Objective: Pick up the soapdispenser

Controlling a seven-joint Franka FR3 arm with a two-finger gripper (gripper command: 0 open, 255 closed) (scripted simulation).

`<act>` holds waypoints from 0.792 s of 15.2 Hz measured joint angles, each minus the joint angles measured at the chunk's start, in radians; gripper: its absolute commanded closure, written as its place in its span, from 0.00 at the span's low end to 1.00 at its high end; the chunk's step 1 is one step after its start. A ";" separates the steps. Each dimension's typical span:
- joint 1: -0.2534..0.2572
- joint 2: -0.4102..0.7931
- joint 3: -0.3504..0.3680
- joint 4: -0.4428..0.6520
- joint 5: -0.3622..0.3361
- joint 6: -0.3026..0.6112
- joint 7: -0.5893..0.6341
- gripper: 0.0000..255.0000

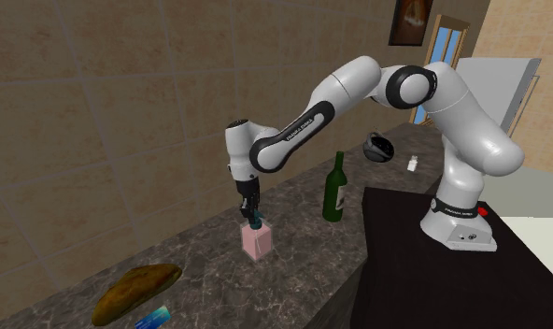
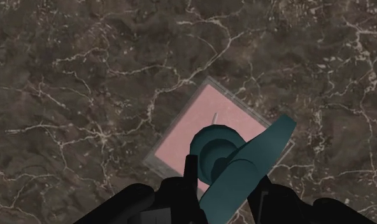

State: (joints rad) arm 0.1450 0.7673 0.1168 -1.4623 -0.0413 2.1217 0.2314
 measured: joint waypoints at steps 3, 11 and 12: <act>0.000 0.001 0.000 0.001 0.000 0.000 0.000 1.00; -0.002 -0.036 0.002 -0.005 0.003 -0.032 0.000 1.00; -0.003 -0.043 0.003 -0.003 0.003 -0.040 0.000 1.00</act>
State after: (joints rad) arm 0.1424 0.7243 0.1197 -1.4655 -0.0378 2.0814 0.2311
